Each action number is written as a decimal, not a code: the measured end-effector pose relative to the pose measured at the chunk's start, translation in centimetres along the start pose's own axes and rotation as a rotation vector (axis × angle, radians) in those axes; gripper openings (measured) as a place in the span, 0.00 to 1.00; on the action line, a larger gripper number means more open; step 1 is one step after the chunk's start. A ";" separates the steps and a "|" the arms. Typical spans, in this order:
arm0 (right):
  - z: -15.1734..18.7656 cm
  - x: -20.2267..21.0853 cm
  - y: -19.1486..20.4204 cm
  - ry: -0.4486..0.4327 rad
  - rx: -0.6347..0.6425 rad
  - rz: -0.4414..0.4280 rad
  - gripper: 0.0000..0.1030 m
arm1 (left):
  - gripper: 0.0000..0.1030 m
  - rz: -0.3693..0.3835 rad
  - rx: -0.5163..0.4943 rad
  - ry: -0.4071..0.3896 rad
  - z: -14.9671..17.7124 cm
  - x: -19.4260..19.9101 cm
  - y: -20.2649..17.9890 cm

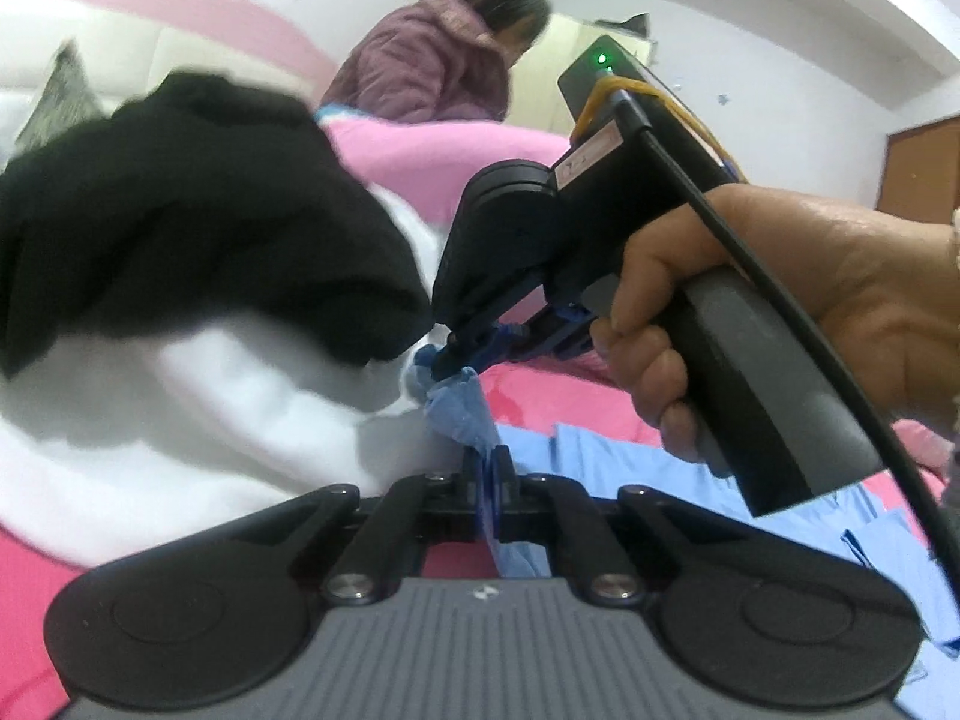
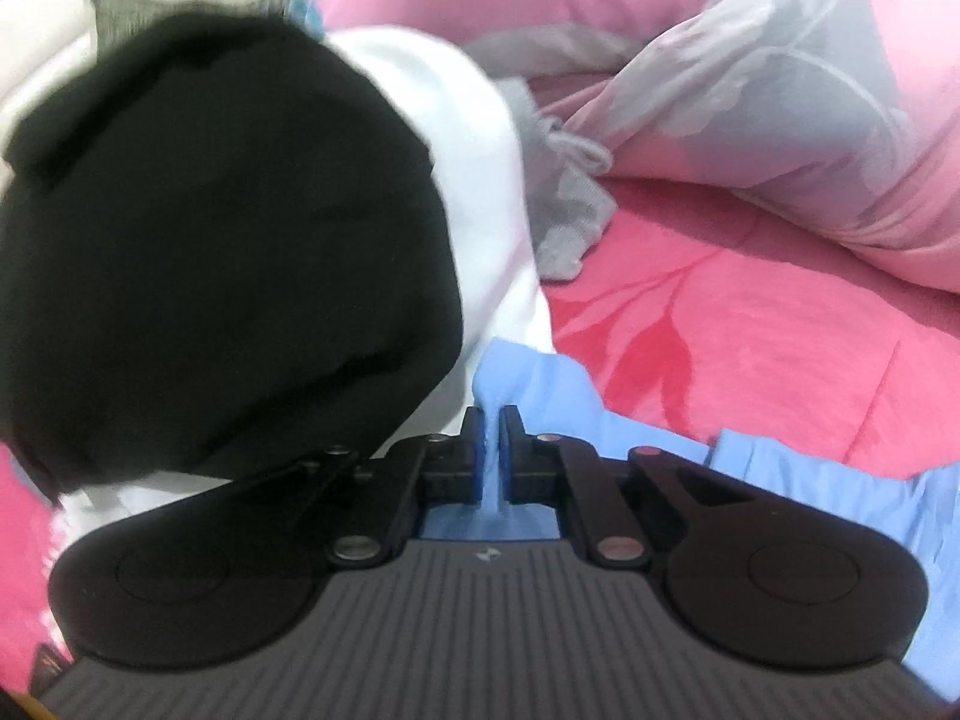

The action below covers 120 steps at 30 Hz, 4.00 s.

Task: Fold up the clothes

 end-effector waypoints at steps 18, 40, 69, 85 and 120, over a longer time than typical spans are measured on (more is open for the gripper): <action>4.5 7.8 -15.0 -0.267 -0.394 -0.222 0.03 | 0.03 0.091 -0.454 0.065 0.9 -1.3 -9.6; 14.0 6.4 -23.1 -0.195 -0.606 -0.145 0.10 | 0.23 0.193 -0.529 0.269 4.2 -1.3 -9.9; 13.2 7.3 -10.8 -0.065 0.248 0.046 0.13 | 0.26 0.194 -0.400 0.368 3.8 -1.9 -7.0; 8.9 3.3 -18.0 -0.067 -0.086 0.147 0.34 | 0.28 0.219 -0.357 0.407 5.2 -4.1 -7.0; 4.0 -3.8 -13.4 -0.158 0.014 0.176 0.06 | 0.28 0.243 -0.300 0.384 5.5 -4.1 -6.3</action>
Point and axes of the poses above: each gripper's, at about its wrist camera, not at the fingertips, and x roughly against the way its jaws point, y to its left, z to its underside, the point moved 3 cm from there along -x, roughly the way its jaws point, and after that the axes turned 10 degrees about z, right-handed, at the moved point
